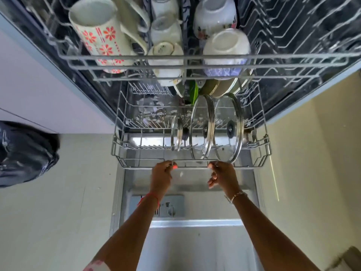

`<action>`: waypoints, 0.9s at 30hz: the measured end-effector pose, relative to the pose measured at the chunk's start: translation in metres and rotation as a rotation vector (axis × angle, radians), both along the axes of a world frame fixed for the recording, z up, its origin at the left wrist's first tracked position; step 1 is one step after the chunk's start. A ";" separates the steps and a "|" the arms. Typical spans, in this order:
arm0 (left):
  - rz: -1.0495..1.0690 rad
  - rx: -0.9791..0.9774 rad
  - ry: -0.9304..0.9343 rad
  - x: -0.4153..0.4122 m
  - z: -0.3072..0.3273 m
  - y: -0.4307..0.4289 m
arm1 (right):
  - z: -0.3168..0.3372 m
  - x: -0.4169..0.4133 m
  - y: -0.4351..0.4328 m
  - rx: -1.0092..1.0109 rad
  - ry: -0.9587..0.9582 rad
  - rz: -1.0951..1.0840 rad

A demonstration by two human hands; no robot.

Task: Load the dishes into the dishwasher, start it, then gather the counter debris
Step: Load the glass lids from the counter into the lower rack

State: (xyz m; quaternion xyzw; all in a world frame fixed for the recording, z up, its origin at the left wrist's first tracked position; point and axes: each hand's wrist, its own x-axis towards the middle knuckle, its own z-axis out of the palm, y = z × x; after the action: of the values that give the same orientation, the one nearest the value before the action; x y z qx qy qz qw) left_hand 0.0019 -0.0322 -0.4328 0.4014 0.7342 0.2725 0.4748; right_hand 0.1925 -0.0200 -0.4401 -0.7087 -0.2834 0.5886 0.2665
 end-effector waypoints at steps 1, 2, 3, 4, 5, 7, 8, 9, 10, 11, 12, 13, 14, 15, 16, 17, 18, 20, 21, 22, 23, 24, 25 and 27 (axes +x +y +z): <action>-0.014 0.006 0.015 -0.002 -0.002 0.013 | 0.000 -0.001 0.013 0.009 0.008 0.000; -0.026 0.013 0.027 -0.003 -0.003 0.024 | -0.001 -0.002 0.024 0.020 0.016 -0.005; -0.031 0.019 0.033 -0.004 -0.004 0.036 | -0.001 -0.003 0.036 0.030 0.020 -0.011; -0.030 0.028 0.037 -0.004 -0.003 0.046 | -0.002 -0.003 0.046 0.038 0.024 -0.017; -0.031 0.036 0.042 -0.004 -0.002 0.056 | -0.002 -0.004 0.056 0.046 0.030 -0.021; -0.041 0.053 0.055 -0.003 -0.001 0.074 | -0.003 -0.006 0.075 0.053 0.039 -0.033; -0.044 0.059 0.063 -0.003 -0.003 0.083 | -0.003 -0.006 0.084 0.061 0.040 -0.040; -0.044 0.061 0.071 -0.003 -0.003 0.090 | -0.003 -0.005 0.092 0.072 0.042 -0.047; -0.044 0.066 0.077 -0.003 -0.004 0.097 | -0.003 -0.005 0.099 0.082 0.044 -0.051; -0.044 0.065 0.075 -0.002 -0.005 0.103 | -0.003 -0.006 0.106 0.088 0.043 -0.052; -0.040 0.062 0.067 -0.002 -0.006 0.109 | -0.004 -0.006 0.113 0.091 0.037 -0.051; -0.035 0.058 0.054 -0.002 -0.006 0.115 | -0.005 -0.007 0.119 0.094 0.031 -0.048; -0.032 0.065 0.045 -0.003 -0.004 0.120 | -0.005 -0.008 0.124 0.101 0.026 -0.047; -0.035 0.077 0.045 -0.002 -0.001 0.124 | -0.006 -0.009 0.128 0.109 0.021 -0.049; -0.045 0.089 0.045 -0.002 0.002 0.129 | -0.006 -0.009 0.133 0.116 0.020 -0.054; -0.052 0.098 0.043 -0.001 0.006 0.133 | -0.006 -0.009 0.136 0.124 0.022 -0.057; -0.053 0.106 0.040 0.000 0.008 0.137 | -0.007 -0.009 0.141 0.133 0.028 -0.054; -0.042 0.097 0.047 0.000 0.009 0.146 | -0.009 -0.011 0.151 0.143 0.035 -0.046; -0.031 0.090 0.051 0.000 0.009 0.150 | -0.010 -0.011 0.155 0.146 0.029 -0.043; -0.022 0.088 0.052 -0.001 0.008 0.154 | -0.011 -0.010 0.158 0.149 0.018 -0.039; -0.020 0.082 0.052 -0.002 0.006 0.157 | -0.011 -0.010 0.160 0.149 0.010 -0.033; -0.025 0.073 0.053 -0.002 0.006 0.158 | -0.011 -0.010 0.161 0.148 0.011 -0.030; -0.027 0.055 0.041 -0.002 0.005 0.158 | -0.010 -0.009 0.160 0.146 0.013 -0.031; 0.012 0.015 -0.052 -0.003 0.006 0.156 | -0.005 -0.009 0.156 0.170 0.015 -0.018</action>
State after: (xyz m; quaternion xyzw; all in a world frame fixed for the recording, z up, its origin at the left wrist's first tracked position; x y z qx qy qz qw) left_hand -0.0007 0.1235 -0.4270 0.3934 0.7220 0.2909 0.4892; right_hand 0.1836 0.1359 -0.4455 -0.6817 -0.3237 0.5654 0.3330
